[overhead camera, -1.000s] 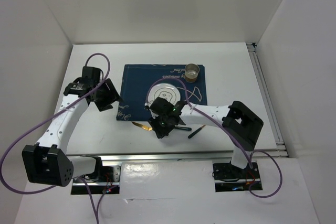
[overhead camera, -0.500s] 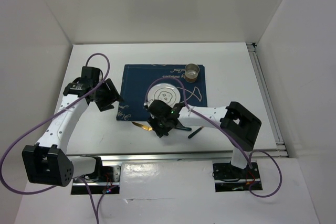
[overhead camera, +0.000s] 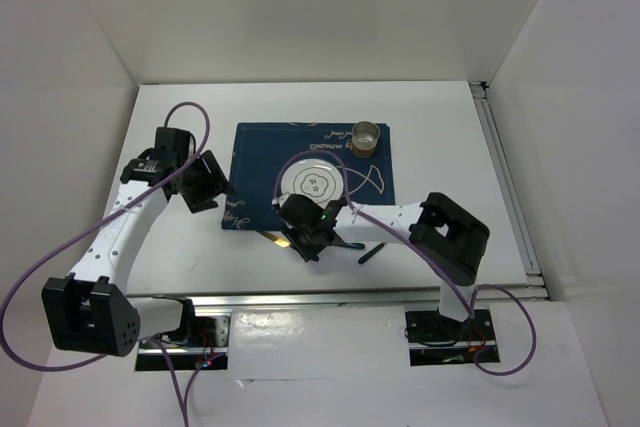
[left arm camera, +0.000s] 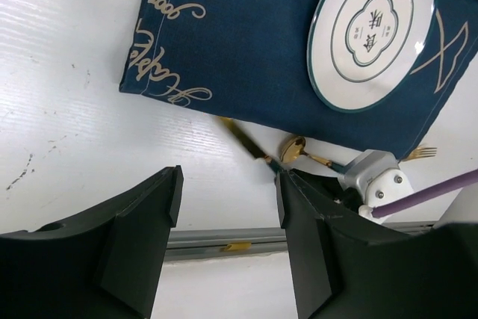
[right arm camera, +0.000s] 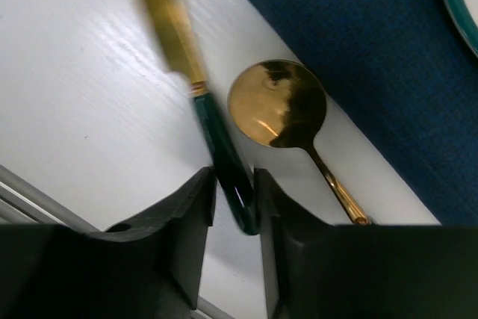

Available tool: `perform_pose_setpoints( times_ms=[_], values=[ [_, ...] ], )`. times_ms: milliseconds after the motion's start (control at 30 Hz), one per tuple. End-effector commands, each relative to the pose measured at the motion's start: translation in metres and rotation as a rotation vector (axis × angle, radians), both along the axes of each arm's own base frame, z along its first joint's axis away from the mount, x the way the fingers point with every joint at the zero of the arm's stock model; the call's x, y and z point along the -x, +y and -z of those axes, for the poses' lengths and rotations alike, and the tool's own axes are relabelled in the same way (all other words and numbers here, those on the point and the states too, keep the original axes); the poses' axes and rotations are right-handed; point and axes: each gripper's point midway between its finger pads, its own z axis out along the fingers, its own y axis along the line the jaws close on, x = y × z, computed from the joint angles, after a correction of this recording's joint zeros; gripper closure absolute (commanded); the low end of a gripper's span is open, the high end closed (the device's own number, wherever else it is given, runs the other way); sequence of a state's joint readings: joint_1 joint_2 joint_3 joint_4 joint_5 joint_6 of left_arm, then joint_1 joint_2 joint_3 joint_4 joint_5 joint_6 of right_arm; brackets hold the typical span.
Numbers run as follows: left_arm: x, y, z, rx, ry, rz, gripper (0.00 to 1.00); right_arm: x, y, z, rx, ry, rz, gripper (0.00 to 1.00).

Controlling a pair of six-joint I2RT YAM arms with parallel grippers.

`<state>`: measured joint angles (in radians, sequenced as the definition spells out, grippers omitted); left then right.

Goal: Set the dinner table for one person

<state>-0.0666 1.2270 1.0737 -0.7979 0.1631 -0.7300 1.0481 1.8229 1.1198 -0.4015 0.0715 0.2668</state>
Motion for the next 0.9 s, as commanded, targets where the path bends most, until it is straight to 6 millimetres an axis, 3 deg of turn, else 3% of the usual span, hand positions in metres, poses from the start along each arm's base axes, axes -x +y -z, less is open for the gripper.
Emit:
perform_pose_setpoints(
  times_ms=[0, 33, 67, 167, 300, 400, 467, 567, 667, 833, 867],
  values=[
    [0.001, 0.006, -0.015, -0.038, -0.047, 0.024, 0.3, 0.015, 0.004, 0.014, 0.014, 0.015, -0.05, 0.68],
    [0.003, 0.009, -0.019, -0.053, -0.056, 0.028, 0.3, 0.023, 0.003, 0.013, 0.021, 0.015, -0.099, 0.72],
    [0.006, 0.01, -0.021, -0.061, -0.059, 0.023, 0.3, 0.031, 0.007, 0.013, 0.018, 0.021, -0.138, 0.85],
    [0.006, 0.014, -0.024, -0.076, -0.075, 0.012, 0.3, 0.049, 0.013, -0.003, 0.017, 0.019, -0.234, 1.0],
    [0.006, 0.015, -0.031, -0.076, -0.107, -0.002, 0.3, 0.065, 0.015, -0.03, 0.032, 0.043, -0.293, 1.0],
    [0.005, 0.015, -0.029, -0.077, -0.098, -0.001, 0.3, 0.077, -0.001, -0.043, 0.058, 0.069, -0.306, 1.0],
    [0.003, 0.014, -0.034, -0.071, -0.108, -0.009, 0.3, 0.078, -0.007, -0.064, 0.032, 0.057, -0.278, 1.0],
    [-0.002, 0.012, -0.034, -0.063, -0.118, -0.004, 0.3, 0.06, -0.024, -0.09, 0.012, -0.023, -0.133, 1.0],
    [-0.004, 0.01, -0.029, -0.052, -0.112, 0.004, 0.3, 0.018, -0.053, -0.105, -0.019, -0.051, 0.144, 1.0],
    [-0.003, -0.001, -0.002, 0.0, -0.021, 0.042, 0.35, -0.041, -0.109, -0.101, -0.096, 0.01, 0.581, 1.0],
    [-0.003, -0.004, 0.003, 0.012, -0.013, 0.06, 0.37, -0.05, -0.108, -0.096, -0.128, 0.026, 0.618, 1.0]
  ],
)
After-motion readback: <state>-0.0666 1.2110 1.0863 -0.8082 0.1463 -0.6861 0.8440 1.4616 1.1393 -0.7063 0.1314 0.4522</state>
